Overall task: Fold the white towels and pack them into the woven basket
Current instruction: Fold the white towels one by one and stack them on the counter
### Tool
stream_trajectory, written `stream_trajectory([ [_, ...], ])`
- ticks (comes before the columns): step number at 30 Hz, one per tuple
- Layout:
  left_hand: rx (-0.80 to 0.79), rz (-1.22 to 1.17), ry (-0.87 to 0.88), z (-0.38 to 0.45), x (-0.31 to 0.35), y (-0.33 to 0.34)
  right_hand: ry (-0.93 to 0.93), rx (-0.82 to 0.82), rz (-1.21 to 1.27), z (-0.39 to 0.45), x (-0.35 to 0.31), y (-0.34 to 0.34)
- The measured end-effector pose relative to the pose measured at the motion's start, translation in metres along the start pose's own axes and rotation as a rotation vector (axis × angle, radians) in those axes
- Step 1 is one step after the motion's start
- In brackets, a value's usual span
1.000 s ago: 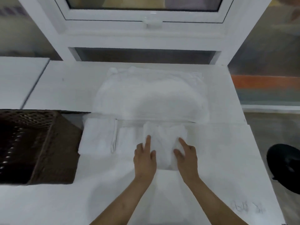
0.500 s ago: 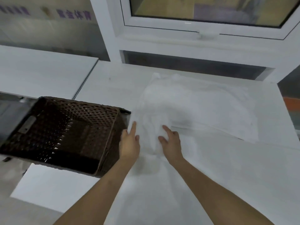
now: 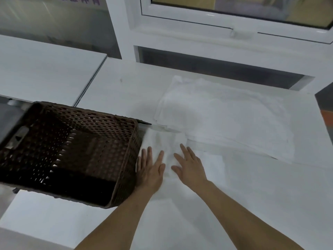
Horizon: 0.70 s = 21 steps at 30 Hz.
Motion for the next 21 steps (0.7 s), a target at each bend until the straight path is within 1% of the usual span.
stream_trajectory([
  [2, -0.004, -0.012, -0.007, 0.001, -0.002, 0.005, 0.003, -0.021, -0.020, -0.002, 0.000, 0.007],
  [7, 0.034, -0.008, -0.009, 0.007, -0.004, 0.016, 0.038, 0.021, -0.041, -0.008, 0.006, 0.017],
  [13, 0.076, 0.018, 0.004, 0.010, -0.005, 0.021, 0.074, -0.024, -0.034, -0.008, 0.008, 0.021],
  [17, 0.011, 0.010, 0.006, 0.007, -0.002, 0.016, 0.056, -0.129, -0.043, -0.006, 0.005, 0.021],
  [19, -0.002, -0.001, -0.013, 0.004, 0.004, 0.007, 0.025, -0.138, -0.055, -0.008, 0.003, 0.011],
  [21, 0.004, -0.007, -0.048, -0.001, 0.016, -0.003, 0.016, -0.101, -0.049, -0.016, 0.010, -0.005],
])
Point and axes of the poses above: each hand's wrist, its own z-axis towards the middle knuckle, its own y-axis out of the palm, x = y × z, the point moved 10 cm from there along z, towards the middle knuckle, and after that the axes turned 2 degrees about -x, right-handed, at the moved point
